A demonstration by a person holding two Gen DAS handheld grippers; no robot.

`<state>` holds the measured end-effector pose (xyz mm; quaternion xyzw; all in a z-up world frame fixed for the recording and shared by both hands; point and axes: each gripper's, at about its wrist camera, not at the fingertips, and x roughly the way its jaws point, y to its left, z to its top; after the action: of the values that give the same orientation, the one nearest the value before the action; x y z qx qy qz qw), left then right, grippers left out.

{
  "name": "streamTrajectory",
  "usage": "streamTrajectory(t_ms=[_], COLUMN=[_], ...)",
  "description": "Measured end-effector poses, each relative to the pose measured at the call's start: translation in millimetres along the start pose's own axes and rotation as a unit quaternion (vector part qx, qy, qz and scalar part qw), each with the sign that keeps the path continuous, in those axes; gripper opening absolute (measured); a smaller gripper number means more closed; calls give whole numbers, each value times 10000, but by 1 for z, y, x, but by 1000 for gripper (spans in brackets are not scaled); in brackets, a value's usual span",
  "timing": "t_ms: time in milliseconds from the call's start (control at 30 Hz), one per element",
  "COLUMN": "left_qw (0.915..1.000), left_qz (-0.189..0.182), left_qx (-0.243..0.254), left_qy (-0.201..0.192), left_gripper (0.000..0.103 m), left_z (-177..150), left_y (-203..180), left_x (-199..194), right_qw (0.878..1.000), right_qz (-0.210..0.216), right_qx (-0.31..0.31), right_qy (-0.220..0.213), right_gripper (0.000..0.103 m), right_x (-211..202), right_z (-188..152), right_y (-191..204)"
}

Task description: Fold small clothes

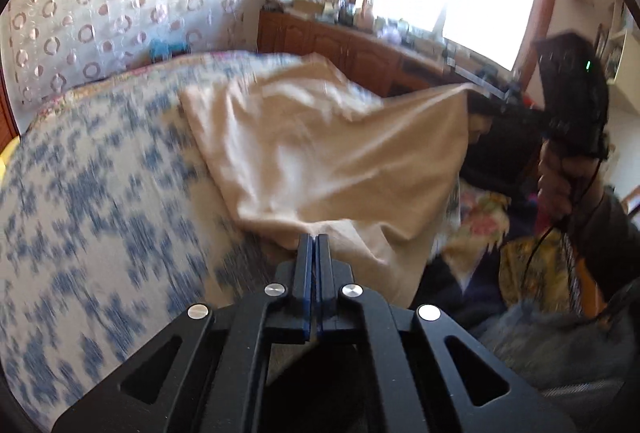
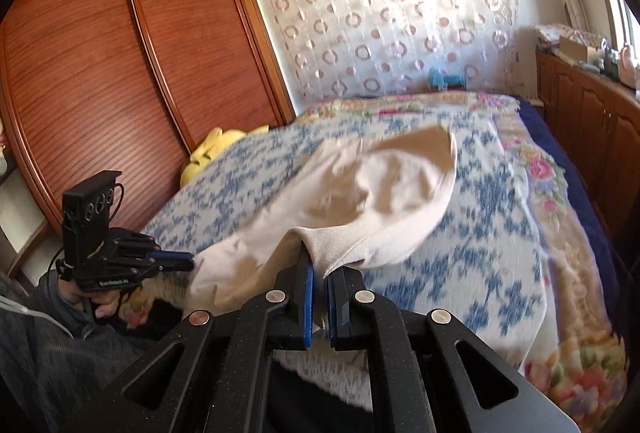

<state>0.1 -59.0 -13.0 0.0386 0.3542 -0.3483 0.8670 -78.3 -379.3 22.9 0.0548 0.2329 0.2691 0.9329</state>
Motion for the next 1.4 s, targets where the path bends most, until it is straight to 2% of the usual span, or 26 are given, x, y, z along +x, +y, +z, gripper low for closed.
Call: streamTrajectory(t_ms=[100, 200, 267, 333, 433, 500, 533, 567, 600, 633, 667, 700, 733, 767, 800, 867, 1000, 1067, 1267, 1400], left_qw=[9994, 9978, 9965, 9953, 9928, 9926, 9930, 9932, 9932, 9932, 9937, 9944, 9952, 9955, 9957, 9965, 9970, 9961, 9943, 9940], left_qz=[118, 304, 492, 740, 1056, 1087, 1075, 1072, 1086, 1093, 1051, 991, 908, 887, 872, 787, 668, 709, 795, 871], left_qx=[35, 13, -35, -114, -305, -402, -396, -358, -333, -325, -321, -332, -347, -340, -309, -215, 63, 155, 226, 160], left_qy=[-329, -585, -680, -619, -476, -353, -301, -279, -264, -243, -223, -173, -82, -37, 17, 156, 393, 512, 668, 647], left_gripper=[2, 2, 2, 2, 2, 3, 7, 21, 28, 43, 51, 55, 64, 68, 69, 71, 71, 71, 71, 71], left_z=[35, 75, 104, 132, 151, 148, 144, 139, 133, 127, 123, 120, 114, 114, 110, 106, 104, 106, 125, 139], left_y=[13, 33, 49, 68, 97, 109, 113, 115, 118, 120, 121, 122, 124, 123, 120, 112, 97, 95, 104, 116], left_x=[-3, 5, 16, 34, 63, 75, 79, 82, 84, 86, 89, 92, 97, 101, 104, 112, 129, 139, 163, 177], right_qw=[9995, 9983, 9974, 9975, 9957, 9926, 9906, 9889, 9868, 9855, 9847, 9843, 9846, 9849, 9838, 9828, 9863, 9884, 9821, 9805], right_qz=[-85, -94, -267, -418, -814, -1136, -1253, -1342, -1453, -1526, -1572, -1600, -1600, -1600, -1679, -1763, -1547, -1306, -1107, -1071], right_qx=[-112, 72, 156, 257, 432, 369, 338, 288, 196, 119, 57, 13, -29, -79, -130, -285, -414, -542, -834, -881], right_qy=[-281, -563, -653, -506, -129, 225, 434, 575, 685, 732, 751, 744, 710, 663, 618, 476, 392, 562, 1277, 1390], right_gripper=[5, 5, 5, 5, 5, 6, 9, 12, 17, 22, 30, 35, 38, 48, 55, 56, 59, 59, 59, 59], right_x=[4, 15, 33, 59, 108, 140, 155, 164, 172, 176, 178, 179, 177, 175, 177, 168, 151, 150, 165, 184], right_z=[25, 58, 85, 107, 129, 134, 132, 131, 127, 125, 121, 118, 115, 111, 113, 112, 109, 100, 77, 79], right_y=[-7, -21, -33, -44, -66, -75, -79, -80, -81, -81, -81, -80, -80, -79, -79, -77, -75, -71, -78, -87])
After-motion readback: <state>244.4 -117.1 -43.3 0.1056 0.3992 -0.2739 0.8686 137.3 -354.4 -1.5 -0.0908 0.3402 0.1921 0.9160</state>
